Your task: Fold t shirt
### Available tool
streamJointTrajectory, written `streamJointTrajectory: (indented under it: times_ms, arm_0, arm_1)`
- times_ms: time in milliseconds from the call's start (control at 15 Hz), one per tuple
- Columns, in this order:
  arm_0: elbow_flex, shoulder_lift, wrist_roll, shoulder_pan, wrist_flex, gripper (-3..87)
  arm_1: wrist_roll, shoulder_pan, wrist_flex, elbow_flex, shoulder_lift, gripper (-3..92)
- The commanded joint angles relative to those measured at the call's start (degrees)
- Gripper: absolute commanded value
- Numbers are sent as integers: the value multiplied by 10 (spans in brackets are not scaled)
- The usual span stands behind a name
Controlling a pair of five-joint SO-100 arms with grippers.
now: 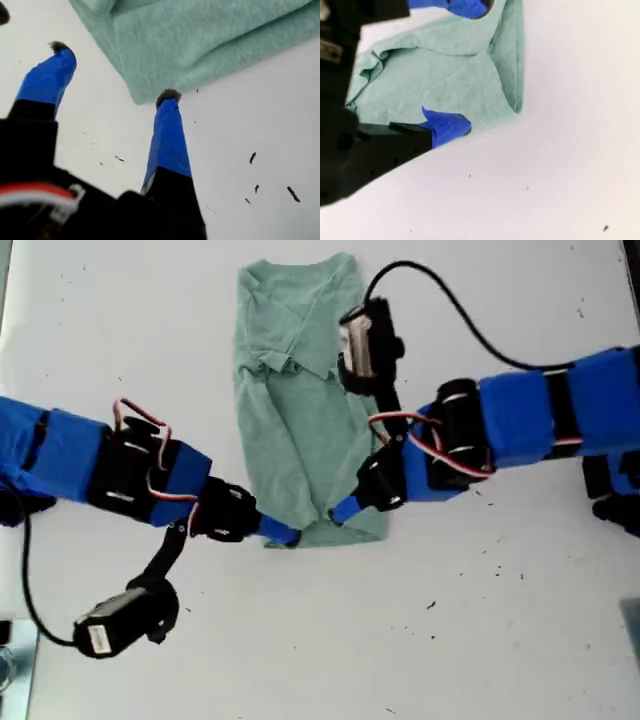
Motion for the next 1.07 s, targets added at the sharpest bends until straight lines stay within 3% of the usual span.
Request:
streamJointTrajectory:
  times_ms: [0,67,200,467,667,1000]
  arm_0:
    - [-28,-77,11,-27,-45,94]
    - [-30,-100,14,-33,-67,-2]
    - [-30,-75,13,-38,-68,-2]
    - [-73,172,1,-31,84,-2]
    - [-37,281,19,-62,143,-2]
    - [-47,243,22,-36,74,-2]
  arm_1:
    - [-16,-11,-52,-13,-70,110]
    - [-24,-8,-62,-11,-99,19]
    - [-29,-7,-55,-18,-106,7]
    - [-69,-17,92,-214,-17,-6]
    - [-79,-10,120,-217,64,-6]
    - [-89,6,94,-226,88,-6]
